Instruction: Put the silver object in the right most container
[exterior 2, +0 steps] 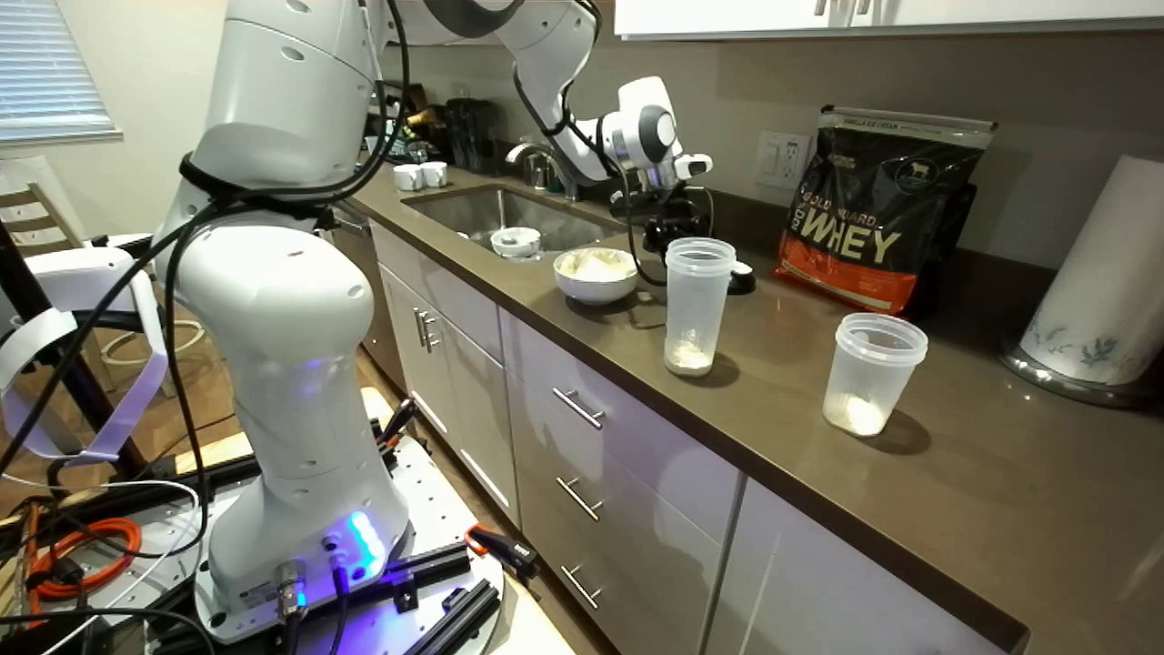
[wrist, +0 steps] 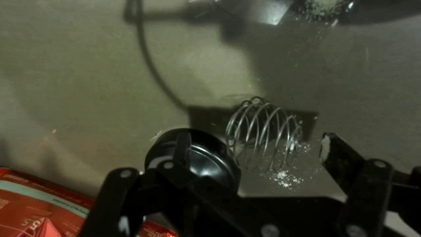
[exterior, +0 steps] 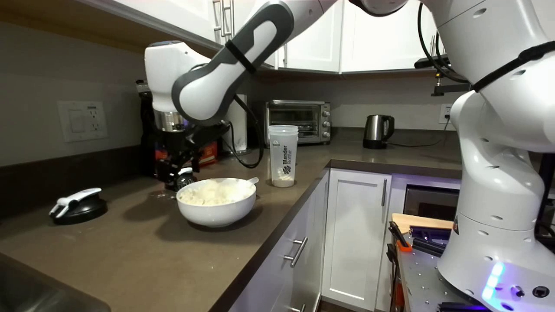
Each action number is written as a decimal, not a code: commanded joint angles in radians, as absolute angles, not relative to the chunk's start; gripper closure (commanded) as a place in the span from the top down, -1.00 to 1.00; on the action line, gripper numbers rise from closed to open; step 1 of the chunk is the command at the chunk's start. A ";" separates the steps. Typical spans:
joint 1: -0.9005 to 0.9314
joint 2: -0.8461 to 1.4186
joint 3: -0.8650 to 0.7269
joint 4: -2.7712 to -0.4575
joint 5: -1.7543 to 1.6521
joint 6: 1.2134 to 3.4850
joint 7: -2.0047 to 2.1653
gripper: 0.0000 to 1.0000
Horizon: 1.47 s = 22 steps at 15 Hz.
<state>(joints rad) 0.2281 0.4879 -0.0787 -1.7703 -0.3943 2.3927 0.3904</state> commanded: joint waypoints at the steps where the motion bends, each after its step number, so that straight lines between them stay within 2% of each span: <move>1: 0.189 0.456 -0.056 -1.804 -0.306 2.413 0.368 1.00; 11: 0.151 0.455 -0.033 -1.809 -0.158 2.454 0.342 1.00; 17: 0.131 0.455 -0.011 -1.843 -0.118 2.553 0.274 1.00; 22: 0.122 0.454 -0.013 -1.857 -0.078 2.537 0.271 1.00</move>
